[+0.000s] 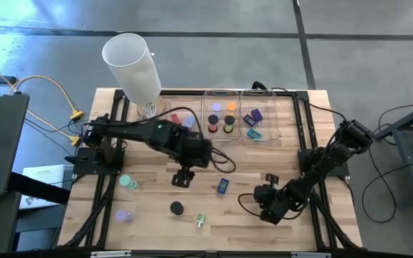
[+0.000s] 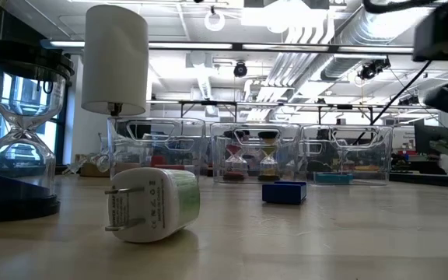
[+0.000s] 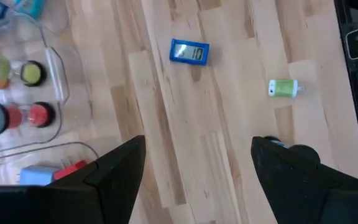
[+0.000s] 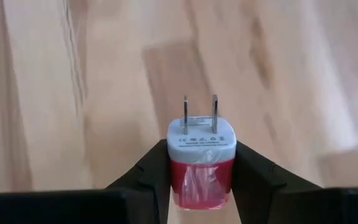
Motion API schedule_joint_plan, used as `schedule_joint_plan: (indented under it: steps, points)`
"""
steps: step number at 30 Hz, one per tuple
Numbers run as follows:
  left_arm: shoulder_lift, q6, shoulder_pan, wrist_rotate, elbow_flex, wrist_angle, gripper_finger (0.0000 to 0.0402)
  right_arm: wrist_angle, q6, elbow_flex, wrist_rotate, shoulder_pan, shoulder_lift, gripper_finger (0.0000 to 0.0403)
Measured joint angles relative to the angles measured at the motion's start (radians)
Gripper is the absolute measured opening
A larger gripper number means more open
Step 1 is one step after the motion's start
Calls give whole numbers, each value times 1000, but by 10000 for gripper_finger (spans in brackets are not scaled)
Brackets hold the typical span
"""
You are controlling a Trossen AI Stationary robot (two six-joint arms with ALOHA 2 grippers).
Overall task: Pick & Place Office items
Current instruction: Put the pink charger adapter into the left transparent bin
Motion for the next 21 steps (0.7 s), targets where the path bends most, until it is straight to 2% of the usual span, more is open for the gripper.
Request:
schedule_joint_plan:
  steps: [3, 6, 10, 15, 18, 21]
  points:
    - [-31, -7, -10, -23, -7, 1, 285, 16, -40, 0, 74, -10, 0, 116]
    - [-83, -34, -10, -65, -72, 22, 285, 33, -79, 0, 150, -12, 0, 116]
    - [-210, -61, 5, -91, -295, 164, 285, 44, -109, 0, 223, -9, 0, 116]
    - [-385, -65, 22, -87, -604, 474, 285, 36, -129, 0, 325, 13, -8, 116]
    - [-451, -65, 23, -85, -734, 643, 285, 32, -145, 0, 395, 21, -40, 116]
    - [-480, -53, 23, -84, -826, 726, 285, 29, -171, 0, 454, 12, -91, 116]
